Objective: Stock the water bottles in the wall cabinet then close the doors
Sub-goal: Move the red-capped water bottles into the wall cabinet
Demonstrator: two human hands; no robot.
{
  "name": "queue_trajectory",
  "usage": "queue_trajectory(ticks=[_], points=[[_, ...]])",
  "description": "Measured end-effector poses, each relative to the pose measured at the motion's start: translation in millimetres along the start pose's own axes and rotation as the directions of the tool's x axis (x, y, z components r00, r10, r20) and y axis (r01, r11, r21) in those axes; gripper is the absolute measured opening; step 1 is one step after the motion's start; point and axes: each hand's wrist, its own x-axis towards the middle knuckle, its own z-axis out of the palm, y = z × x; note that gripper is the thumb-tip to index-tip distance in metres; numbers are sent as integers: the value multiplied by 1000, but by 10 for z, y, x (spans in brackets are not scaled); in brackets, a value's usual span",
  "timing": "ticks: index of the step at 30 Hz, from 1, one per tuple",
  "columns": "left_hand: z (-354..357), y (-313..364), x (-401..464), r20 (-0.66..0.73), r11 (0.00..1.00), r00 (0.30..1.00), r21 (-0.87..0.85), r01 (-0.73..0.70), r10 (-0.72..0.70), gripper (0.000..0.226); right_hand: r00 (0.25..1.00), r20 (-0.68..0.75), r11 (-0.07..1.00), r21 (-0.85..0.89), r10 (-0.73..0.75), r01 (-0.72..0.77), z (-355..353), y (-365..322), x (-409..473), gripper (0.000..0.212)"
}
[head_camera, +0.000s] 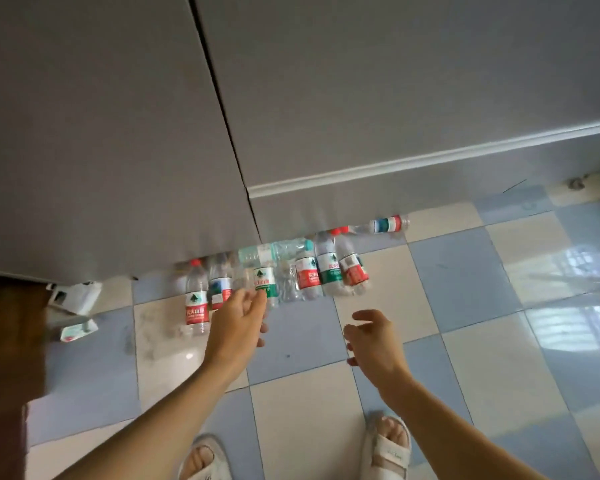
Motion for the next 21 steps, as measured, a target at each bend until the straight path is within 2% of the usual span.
queue_trajectory(ticks=[6, 10, 16, 21], points=[[940, -985, 527, -49, 983, 996, 167, 80, -73, 16, 999, 44, 982, -187, 24, -16, 40, 846, 1149, 38], [1610, -1509, 731, -52, 973, 993, 201, 117, -109, 28, 1000, 7, 971, -239, -4, 5, 32, 1189, 1914, 40], [2214, -1739, 1195, 20, 944, 998, 326, -56, 52, 46, 992, -32, 960, -258, -126, 114, 112, 1404, 2671, 37], [2541, -1565, 1627, 38, 889, 964, 380, -257, 263, 48, 959, -95, 936, -261, -268, 236, 22, 1376, 3124, 34]])
